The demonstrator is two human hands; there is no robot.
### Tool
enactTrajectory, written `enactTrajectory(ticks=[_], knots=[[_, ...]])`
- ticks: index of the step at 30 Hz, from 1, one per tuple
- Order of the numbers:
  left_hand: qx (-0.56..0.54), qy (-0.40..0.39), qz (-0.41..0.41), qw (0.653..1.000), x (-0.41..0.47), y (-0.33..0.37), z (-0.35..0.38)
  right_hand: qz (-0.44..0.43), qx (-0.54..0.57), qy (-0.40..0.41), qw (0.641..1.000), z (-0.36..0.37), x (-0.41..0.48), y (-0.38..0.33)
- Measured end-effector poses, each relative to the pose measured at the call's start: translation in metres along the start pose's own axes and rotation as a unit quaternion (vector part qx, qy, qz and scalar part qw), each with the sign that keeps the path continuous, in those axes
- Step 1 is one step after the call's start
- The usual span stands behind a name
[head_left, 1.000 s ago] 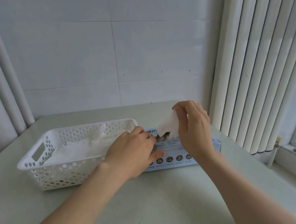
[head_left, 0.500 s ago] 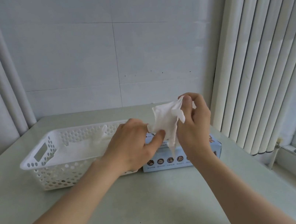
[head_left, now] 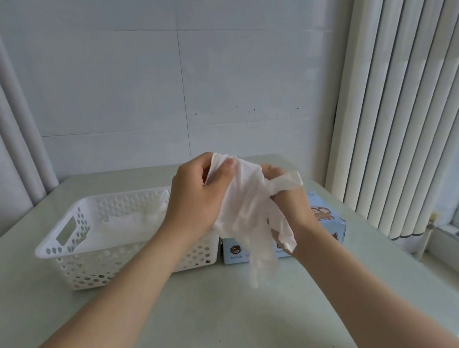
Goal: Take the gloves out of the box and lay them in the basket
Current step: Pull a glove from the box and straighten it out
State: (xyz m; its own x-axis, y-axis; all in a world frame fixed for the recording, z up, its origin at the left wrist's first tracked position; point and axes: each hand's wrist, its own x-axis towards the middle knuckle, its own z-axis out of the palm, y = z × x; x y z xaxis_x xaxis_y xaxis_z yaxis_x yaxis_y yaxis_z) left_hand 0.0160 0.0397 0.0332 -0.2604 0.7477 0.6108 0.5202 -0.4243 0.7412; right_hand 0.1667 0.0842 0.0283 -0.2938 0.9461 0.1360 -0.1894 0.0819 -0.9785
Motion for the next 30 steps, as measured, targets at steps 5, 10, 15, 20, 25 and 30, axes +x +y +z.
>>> enactTrajectory(ticks=[5,10,15,20,25,30], knots=[[-0.016,-0.013,-0.025,0.999,0.002,0.002,0.0,0.058,0.017,-0.13,0.99,-0.004,-0.004,0.005],[0.005,0.004,-0.037,0.999,0.005,-0.001,-0.004,-0.015,-0.076,-0.146,0.986,-0.001,-0.006,0.006],[0.017,0.005,-0.052,0.998,0.007,-0.002,-0.011,-0.017,-0.087,-0.074,0.993,0.001,-0.007,0.003],[0.04,0.02,-0.04,0.998,0.012,-0.006,-0.018,-0.068,-0.191,0.026,0.979,-0.005,-0.004,0.005],[0.097,0.064,-0.031,0.993,0.015,-0.008,-0.027,-0.11,-0.24,0.111,0.958,-0.004,0.0,0.009],[0.1,0.05,-0.033,0.993,0.018,0.0,-0.045,-0.088,-0.142,0.123,0.978,0.003,0.0,0.012]])
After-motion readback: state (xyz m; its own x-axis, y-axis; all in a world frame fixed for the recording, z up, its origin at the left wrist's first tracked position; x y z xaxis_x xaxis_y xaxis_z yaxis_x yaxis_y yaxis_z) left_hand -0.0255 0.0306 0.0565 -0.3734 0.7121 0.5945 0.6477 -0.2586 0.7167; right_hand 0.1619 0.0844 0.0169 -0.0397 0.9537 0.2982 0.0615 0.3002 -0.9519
